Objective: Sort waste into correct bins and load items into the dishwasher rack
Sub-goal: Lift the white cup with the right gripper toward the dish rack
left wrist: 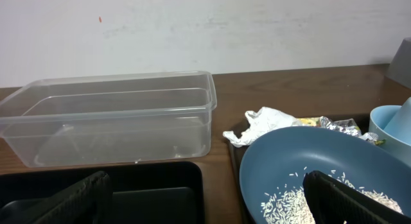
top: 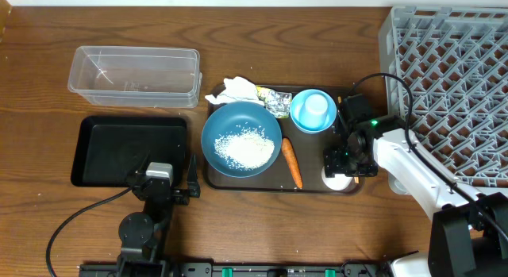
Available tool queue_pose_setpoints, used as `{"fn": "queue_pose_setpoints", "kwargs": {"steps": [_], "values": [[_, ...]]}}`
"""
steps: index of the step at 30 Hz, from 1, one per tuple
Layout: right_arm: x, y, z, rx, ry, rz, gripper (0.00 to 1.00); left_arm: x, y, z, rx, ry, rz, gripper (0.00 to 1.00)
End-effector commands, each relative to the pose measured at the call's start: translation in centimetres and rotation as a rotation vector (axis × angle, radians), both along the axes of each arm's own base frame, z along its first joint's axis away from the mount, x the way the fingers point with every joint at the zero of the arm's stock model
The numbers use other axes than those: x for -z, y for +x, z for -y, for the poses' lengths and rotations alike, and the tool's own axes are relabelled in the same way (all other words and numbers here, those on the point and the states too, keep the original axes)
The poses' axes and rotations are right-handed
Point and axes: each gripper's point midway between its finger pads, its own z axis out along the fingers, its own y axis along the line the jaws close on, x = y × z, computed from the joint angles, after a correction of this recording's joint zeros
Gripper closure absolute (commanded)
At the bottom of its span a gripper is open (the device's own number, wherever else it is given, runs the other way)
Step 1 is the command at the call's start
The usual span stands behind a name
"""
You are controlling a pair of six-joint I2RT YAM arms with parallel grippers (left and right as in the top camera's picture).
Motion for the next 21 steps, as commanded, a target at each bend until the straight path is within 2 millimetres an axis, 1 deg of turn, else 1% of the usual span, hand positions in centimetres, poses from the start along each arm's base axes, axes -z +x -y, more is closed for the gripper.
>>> {"fn": "queue_pose_setpoints", "kwargs": {"steps": [1, 5, 7, 9, 15, 18, 21], "values": [[0.2, -0.5, -0.2, -0.004, -0.003, -0.016, 0.32, 1.6, -0.1, 0.1, 0.005, -0.001, -0.049, 0.02], [-0.4, -0.7, 0.0, -0.002, -0.013, -0.035, 0.36, 1.6, -0.1, 0.1, 0.005, -0.001, -0.049, 0.02], [-1.2, -0.4, 0.0, 0.0, -0.014, -0.037, 0.39, 1.6, -0.1, 0.1, 0.005, -0.001, -0.049, 0.02], [-2.4, 0.3, 0.3, 0.013, -0.019, -0.027, 0.4, 1.6, -0.1, 0.1, 0.005, -0.001, -0.049, 0.02], [-7.7, 4.5, 2.8, 0.071, -0.039, 0.079, 0.4, 1.6, -0.1, 0.1, 0.005, -0.001, -0.049, 0.02], [-10.3, 6.6, 4.6, 0.107, -0.03, 0.147, 0.39, 1.6, -0.1, 0.1, 0.005, -0.001, -0.049, 0.02], [-12.8, 8.7, 6.9, 0.192, -0.01, 0.219, 0.39, 1.6, -0.1, 0.1, 0.005, -0.001, -0.049, 0.02]]}}
